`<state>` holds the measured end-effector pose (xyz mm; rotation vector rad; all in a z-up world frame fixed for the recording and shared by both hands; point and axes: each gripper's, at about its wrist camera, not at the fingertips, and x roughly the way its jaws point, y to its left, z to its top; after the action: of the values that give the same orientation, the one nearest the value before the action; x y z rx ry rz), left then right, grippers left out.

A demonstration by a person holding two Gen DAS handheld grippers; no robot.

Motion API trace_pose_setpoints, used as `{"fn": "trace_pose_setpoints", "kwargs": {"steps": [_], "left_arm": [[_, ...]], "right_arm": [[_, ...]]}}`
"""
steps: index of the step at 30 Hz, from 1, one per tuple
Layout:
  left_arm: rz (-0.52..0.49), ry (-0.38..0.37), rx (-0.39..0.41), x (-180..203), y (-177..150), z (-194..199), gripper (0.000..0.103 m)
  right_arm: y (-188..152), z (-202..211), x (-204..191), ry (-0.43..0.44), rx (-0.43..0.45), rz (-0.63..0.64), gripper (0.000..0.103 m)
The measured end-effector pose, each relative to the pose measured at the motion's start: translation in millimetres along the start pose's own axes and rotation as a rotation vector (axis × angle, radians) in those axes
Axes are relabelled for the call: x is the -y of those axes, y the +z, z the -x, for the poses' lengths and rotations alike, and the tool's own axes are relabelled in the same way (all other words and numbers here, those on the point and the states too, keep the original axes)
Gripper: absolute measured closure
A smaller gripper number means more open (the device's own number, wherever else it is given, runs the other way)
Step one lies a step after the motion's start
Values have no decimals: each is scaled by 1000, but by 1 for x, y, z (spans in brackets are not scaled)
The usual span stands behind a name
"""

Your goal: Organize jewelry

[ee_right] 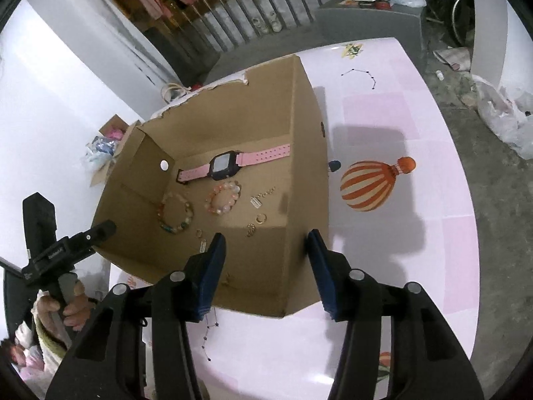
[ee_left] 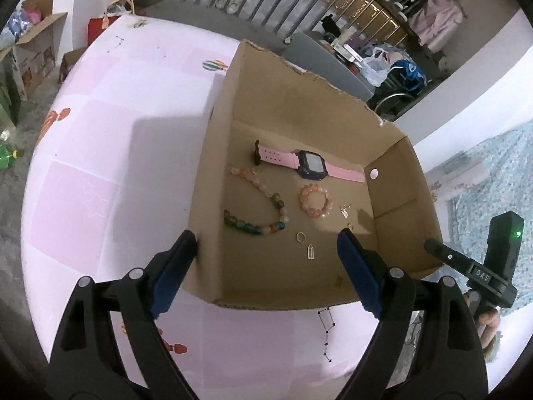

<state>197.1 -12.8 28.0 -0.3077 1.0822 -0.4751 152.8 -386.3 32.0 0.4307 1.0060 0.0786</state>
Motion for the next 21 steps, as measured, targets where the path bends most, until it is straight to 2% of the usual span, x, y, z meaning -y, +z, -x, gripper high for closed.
{"fn": "trace_pose_setpoints", "kwargs": {"steps": [7,16,21], "left_arm": [[-35,-4,42,8,-13,23,21],[-37,4,14,-6,-48,28,21],[-76,8,73,-5,-55,39,21]], "right_arm": [[-27,30,-6,-6,39,15,53],[-73,32,-5,-28,60,-3,52],[-82,45,-5,-5,120,-36,52]]}}
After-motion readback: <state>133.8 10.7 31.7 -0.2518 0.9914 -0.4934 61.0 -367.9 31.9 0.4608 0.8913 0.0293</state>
